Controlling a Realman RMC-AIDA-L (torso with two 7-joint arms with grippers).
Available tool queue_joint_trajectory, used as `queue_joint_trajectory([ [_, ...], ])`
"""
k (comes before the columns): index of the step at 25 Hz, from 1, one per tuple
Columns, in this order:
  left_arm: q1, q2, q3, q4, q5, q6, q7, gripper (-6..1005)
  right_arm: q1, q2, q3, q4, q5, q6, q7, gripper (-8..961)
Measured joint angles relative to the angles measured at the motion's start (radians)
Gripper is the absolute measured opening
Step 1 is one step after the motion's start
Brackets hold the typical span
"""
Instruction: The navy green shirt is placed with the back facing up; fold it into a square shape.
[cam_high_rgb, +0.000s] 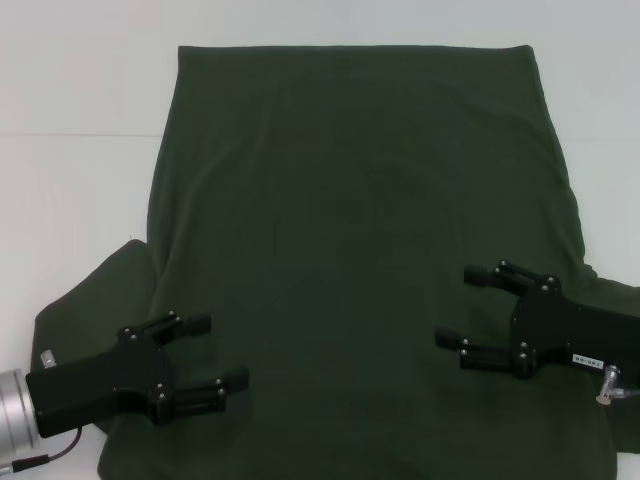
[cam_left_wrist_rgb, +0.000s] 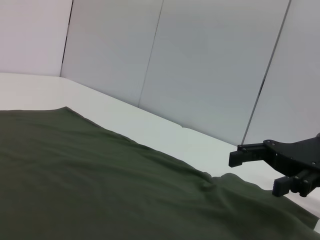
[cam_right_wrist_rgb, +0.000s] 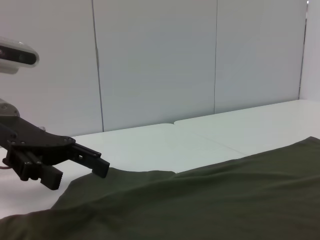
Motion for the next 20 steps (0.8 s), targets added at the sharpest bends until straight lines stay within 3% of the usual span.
queue_joint_trajectory([
  [12,0.000,0.000,-0.010,0.000,0.000,0.001,-0.028,948,0.000,0.000,0.000,0.006,-0.002,0.000,0.000,942],
  [18,-0.015,0.016,-0.057,0.030,0.001,0.044,-0.308,947,0.000,-0.001,0.000,0.004,0.000,-0.033,0.002,941],
  [20,-0.024,0.034,-0.060,0.076,0.007,0.065,-0.488,947,0.000,-0.002,0.000,0.003,0.000,-0.038,0.004,941],
])
